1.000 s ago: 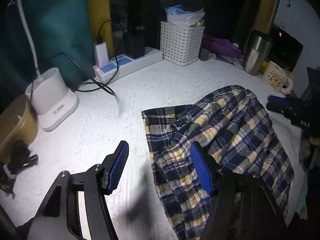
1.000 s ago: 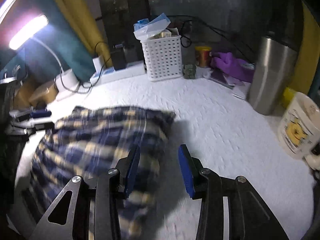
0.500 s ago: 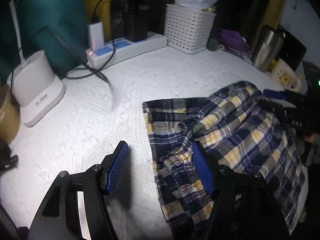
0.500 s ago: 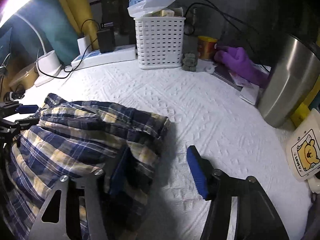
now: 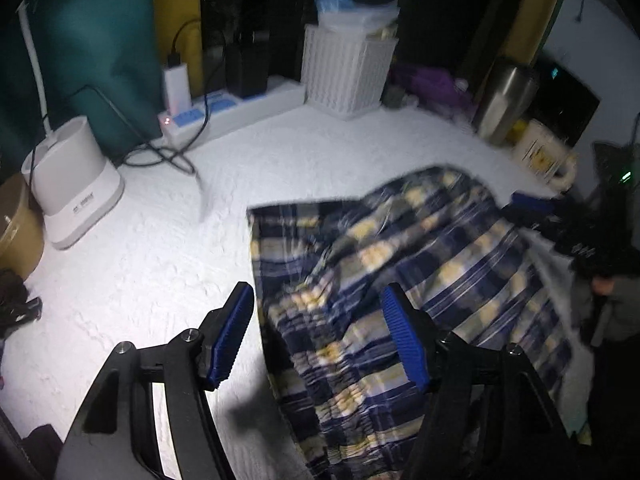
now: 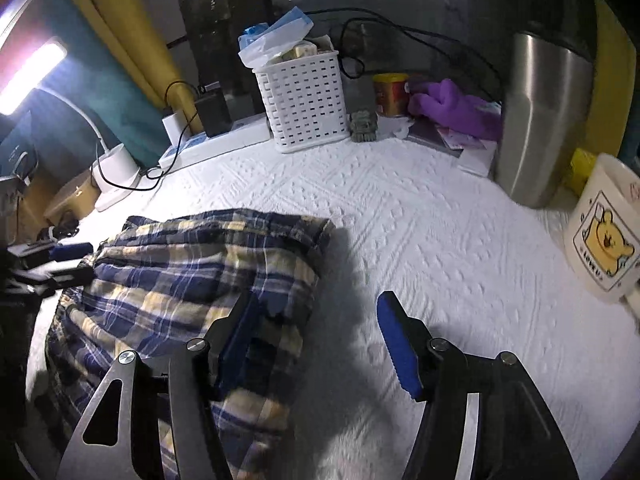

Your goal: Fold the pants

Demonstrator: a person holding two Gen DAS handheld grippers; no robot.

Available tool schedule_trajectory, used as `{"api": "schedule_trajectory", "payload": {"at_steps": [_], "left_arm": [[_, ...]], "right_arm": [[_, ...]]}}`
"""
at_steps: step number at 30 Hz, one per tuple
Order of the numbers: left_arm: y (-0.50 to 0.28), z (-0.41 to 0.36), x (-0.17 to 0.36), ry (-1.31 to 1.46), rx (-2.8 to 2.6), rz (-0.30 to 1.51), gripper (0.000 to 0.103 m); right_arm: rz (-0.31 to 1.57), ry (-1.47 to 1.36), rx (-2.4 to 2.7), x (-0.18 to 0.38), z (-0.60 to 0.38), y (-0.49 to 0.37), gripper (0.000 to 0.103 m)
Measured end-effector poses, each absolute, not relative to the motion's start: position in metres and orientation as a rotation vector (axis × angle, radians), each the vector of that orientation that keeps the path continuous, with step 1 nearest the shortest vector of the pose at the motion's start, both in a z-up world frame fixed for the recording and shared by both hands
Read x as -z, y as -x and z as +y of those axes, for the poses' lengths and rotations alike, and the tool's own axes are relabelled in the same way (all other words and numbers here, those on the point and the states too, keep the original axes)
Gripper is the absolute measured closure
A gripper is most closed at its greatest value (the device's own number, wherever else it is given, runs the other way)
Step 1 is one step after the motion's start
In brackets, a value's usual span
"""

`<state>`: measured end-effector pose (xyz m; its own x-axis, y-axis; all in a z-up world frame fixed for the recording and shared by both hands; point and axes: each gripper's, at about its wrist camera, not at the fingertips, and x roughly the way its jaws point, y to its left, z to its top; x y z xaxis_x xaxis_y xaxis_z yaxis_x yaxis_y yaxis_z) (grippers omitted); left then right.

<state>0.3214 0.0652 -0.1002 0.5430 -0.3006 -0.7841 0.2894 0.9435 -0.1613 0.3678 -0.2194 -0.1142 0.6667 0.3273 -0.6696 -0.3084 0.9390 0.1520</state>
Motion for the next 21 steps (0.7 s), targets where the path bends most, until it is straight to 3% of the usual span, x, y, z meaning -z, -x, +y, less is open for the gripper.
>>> {"api": "schedule_trajectory", "payload": {"at_steps": [21], "left_arm": [[-0.306,0.071,0.1,0.098,0.384,0.945,0.036]], "right_arm": [[0.755,-0.076,-0.388,0.113,-0.231,-0.363,0.037]]}}
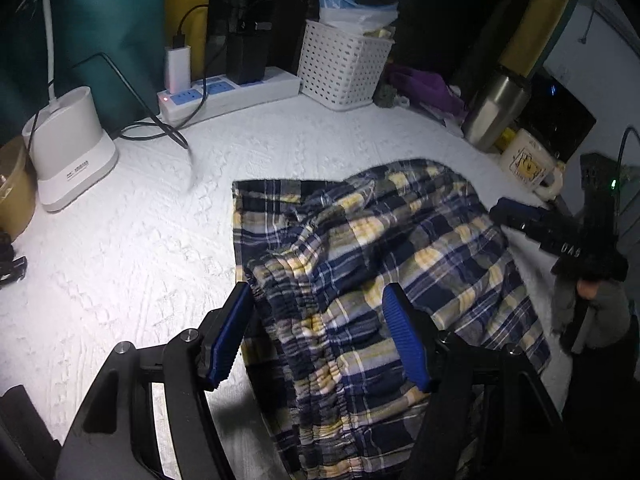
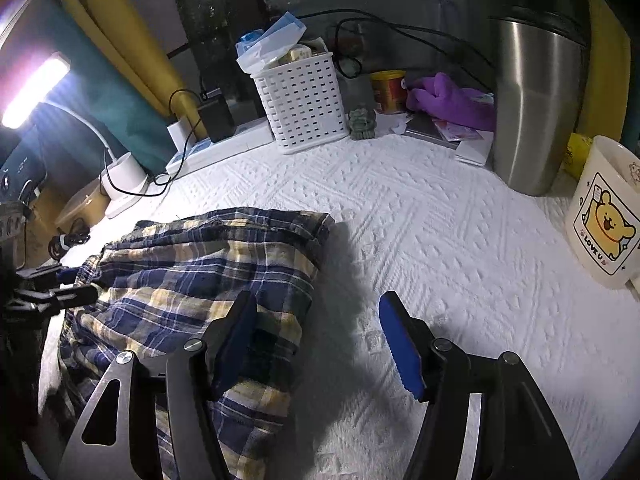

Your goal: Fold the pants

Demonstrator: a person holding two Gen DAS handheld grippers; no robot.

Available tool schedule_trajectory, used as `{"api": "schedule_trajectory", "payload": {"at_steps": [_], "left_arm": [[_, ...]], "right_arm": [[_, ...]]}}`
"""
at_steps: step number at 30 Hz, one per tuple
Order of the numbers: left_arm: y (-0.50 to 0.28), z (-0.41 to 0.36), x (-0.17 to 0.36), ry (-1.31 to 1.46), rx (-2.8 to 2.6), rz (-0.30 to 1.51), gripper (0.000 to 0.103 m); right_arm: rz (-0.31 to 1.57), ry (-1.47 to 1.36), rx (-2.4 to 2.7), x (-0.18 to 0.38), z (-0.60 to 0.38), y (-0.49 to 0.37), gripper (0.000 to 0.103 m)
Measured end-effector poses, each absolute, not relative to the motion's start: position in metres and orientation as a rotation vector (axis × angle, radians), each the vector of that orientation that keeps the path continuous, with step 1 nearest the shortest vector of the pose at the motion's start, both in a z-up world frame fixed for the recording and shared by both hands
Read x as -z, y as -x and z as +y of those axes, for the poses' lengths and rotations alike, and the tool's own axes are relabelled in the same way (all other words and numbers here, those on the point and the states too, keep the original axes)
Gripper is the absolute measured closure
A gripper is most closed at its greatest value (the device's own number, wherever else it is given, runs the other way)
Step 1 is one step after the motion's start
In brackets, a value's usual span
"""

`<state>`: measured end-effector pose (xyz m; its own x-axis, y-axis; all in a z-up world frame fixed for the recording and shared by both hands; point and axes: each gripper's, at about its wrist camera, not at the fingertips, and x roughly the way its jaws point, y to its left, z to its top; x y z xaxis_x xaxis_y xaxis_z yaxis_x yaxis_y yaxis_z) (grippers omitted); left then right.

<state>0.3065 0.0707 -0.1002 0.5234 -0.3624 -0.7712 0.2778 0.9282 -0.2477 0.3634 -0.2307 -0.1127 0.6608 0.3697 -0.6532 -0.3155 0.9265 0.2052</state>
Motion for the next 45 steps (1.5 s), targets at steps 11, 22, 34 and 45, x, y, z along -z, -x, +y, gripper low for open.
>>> {"api": "schedule_trajectory", "payload": {"at_steps": [11,22,34,45], "left_arm": [[-0.313,0.059,0.123,0.001,0.39,0.964,0.018],[-0.311,0.056,0.126,-0.015,0.389,0.93,0.016],[-0.309,0.05,0.124,0.038,0.389,0.862,0.059],[-0.292,0.034,0.108,0.0,0.447,0.792,0.079]], "right_arm": [[0.757,-0.087,-0.394,0.109,-0.235,-0.352,0.031],[0.785,-0.144,-0.466,0.123,-0.231,-0.358,0.015],[0.826,-0.087,-0.62,0.128,-0.189,-0.386,0.019],[0.779,0.005,-0.617,0.117,-0.172,-0.369,0.084]]}}
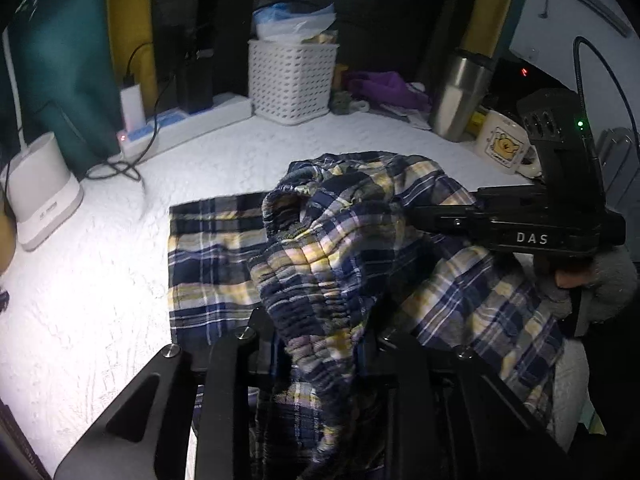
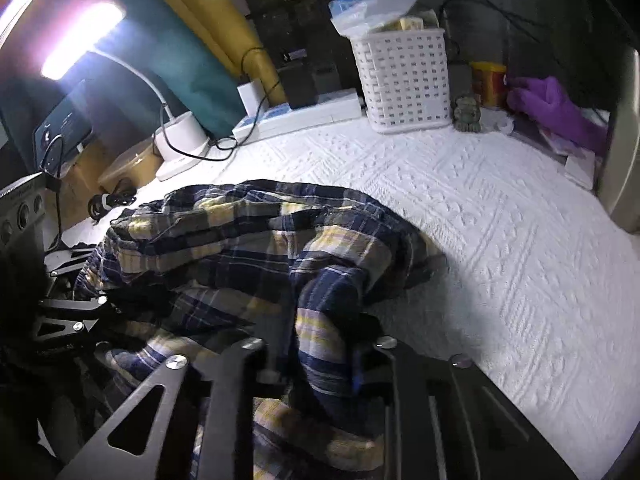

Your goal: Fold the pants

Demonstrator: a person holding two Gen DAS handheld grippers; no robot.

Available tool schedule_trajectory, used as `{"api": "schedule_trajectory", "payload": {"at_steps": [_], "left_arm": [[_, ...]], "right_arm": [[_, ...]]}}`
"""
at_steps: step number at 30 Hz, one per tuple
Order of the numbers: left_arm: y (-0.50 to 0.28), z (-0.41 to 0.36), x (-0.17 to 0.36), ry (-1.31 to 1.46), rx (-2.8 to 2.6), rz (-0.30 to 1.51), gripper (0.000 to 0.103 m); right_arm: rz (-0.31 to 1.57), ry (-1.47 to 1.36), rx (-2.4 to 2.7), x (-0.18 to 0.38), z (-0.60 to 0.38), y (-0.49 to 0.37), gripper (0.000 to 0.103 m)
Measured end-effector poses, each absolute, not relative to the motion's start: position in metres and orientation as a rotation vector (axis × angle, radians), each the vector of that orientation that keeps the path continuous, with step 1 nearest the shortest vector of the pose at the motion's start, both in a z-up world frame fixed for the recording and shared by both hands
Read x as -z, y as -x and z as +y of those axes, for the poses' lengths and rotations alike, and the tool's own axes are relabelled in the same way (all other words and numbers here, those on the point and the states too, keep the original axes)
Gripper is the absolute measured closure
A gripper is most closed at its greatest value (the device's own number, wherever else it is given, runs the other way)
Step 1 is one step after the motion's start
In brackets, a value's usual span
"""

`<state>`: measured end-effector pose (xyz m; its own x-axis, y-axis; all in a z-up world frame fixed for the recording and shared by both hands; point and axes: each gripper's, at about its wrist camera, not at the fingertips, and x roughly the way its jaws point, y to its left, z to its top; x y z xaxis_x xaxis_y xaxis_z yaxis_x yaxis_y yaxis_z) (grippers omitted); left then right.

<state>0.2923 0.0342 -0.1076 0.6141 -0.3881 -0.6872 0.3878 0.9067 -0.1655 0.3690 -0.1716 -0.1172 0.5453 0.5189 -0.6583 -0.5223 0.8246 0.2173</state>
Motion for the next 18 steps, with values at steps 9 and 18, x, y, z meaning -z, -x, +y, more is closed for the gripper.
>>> {"api": "schedule_trajectory", "payload": {"at_steps": [9,18], "left_arm": [[-0.311,0.064,0.124,0.047,0.335,0.889,0.034],[-0.311,0.07,0.131,0.023,0.318,0.908,0.014]], "right_arm": [[0.775,0.003,-0.561,0.119,-0.172,-0.364,0.084],[0.788,-0.03,-0.516,0.123,-0.185,-0.365,0.035]]}}
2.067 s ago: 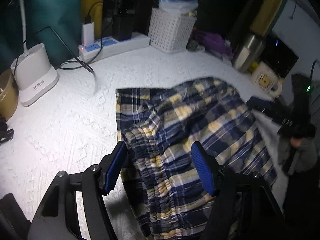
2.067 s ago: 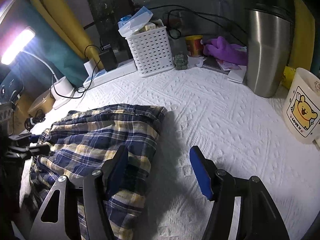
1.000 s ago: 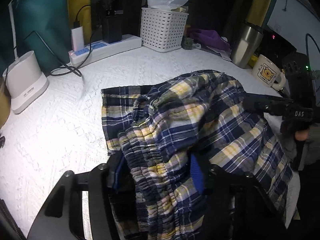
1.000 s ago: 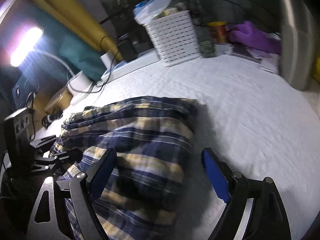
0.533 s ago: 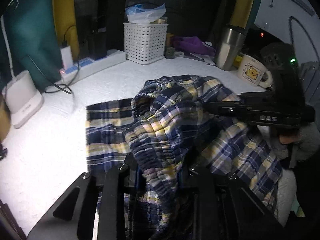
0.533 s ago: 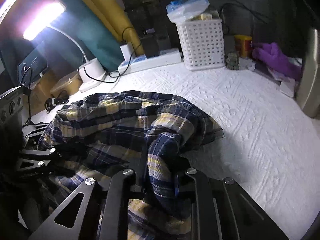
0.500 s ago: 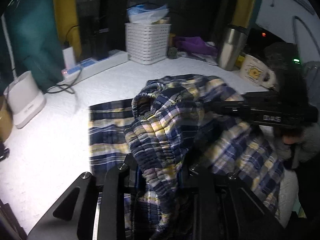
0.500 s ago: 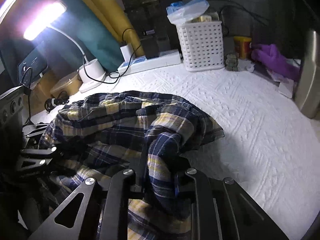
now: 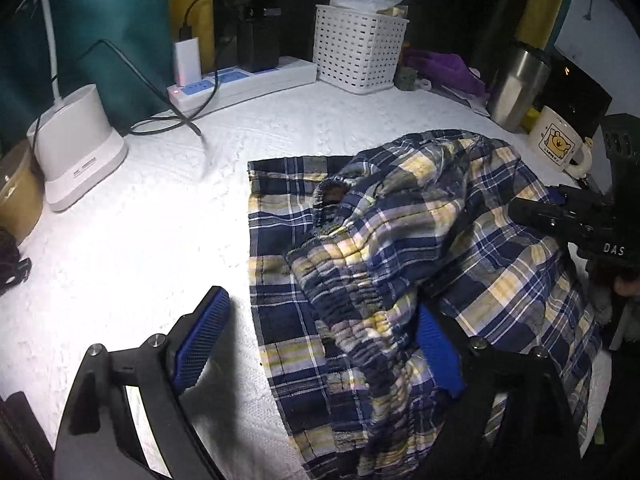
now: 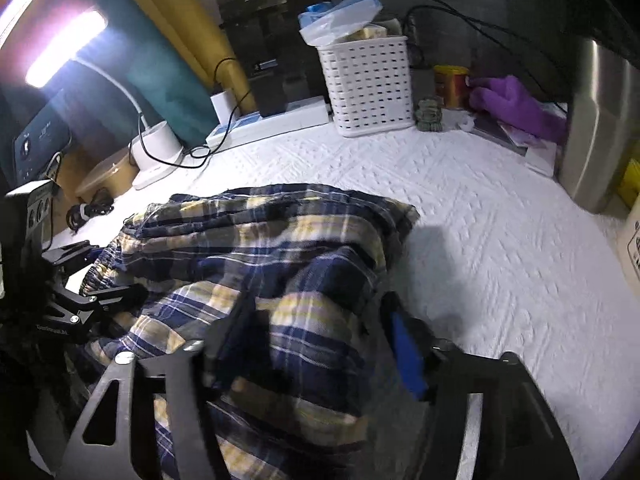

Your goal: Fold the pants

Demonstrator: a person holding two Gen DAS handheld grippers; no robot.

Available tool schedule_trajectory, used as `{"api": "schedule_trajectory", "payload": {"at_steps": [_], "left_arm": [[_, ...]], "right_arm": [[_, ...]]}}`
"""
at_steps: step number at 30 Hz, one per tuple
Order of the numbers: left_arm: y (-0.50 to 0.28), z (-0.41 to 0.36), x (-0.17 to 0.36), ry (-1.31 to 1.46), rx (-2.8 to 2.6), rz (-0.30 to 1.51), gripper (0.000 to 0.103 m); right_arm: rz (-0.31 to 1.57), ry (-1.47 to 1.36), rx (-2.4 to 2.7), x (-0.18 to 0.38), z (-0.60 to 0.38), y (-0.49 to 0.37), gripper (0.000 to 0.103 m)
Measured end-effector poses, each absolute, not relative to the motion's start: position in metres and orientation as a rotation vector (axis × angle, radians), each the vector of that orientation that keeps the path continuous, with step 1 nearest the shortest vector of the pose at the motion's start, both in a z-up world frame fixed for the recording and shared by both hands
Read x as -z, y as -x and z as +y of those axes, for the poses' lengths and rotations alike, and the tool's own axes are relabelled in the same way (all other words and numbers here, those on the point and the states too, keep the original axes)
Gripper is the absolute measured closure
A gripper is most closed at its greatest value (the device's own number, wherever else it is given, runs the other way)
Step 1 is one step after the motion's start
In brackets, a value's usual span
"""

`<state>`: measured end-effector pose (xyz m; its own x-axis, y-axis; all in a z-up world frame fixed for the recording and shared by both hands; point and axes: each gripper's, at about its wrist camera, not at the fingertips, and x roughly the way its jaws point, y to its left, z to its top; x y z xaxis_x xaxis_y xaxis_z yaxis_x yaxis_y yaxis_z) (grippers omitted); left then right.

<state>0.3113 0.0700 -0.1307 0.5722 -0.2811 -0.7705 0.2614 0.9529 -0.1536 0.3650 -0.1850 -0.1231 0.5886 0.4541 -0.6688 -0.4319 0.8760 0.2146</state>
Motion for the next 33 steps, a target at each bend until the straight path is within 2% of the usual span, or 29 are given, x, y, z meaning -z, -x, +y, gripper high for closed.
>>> {"api": "schedule_trajectory", "payload": {"at_steps": [2,4,5,8,10,11,13,16,33], "left_arm": [[-0.311,0.066,0.129,0.039,0.347,0.903,0.019],[-0.31,0.059,0.128,0.049,0.395,0.895,0.036],[-0.308,0.053,0.128,0.049,0.423,0.891,0.041],[-0.305,0.036,0.128,-0.027,0.421,0.872,0.05],[-0.305,0.038,0.126,-0.004,0.425,0.869,0.071],[-0.306,0.039,0.126,0.018,0.438,0.875,0.073],[-0.304,0.038,0.125,0.004,0.44,0.869,0.079],[-0.299,0.035,0.119,-0.015,0.438,0.849,0.083],[-0.22,0.062,0.022,0.048,0.438,0.579,0.084]], "right_arm": [[0.803,-0.051,-0.53,0.125,-0.186,-0.369,0.035],[0.819,-0.065,-0.548,0.127,-0.185,-0.373,0.035],[0.818,-0.068,-0.554,0.127,-0.185,-0.374,0.035],[0.823,-0.059,-0.581,0.128,-0.179,-0.376,0.035],[0.827,-0.035,-0.612,0.128,-0.171,-0.376,0.036],[0.825,-0.021,-0.621,0.127,-0.168,-0.375,0.036],[0.822,0.007,-0.63,0.127,-0.162,-0.372,0.071],[0.771,0.049,-0.611,0.12,-0.159,-0.362,0.085],[0.459,0.109,-0.572,0.006,-0.151,-0.255,0.085]]}}
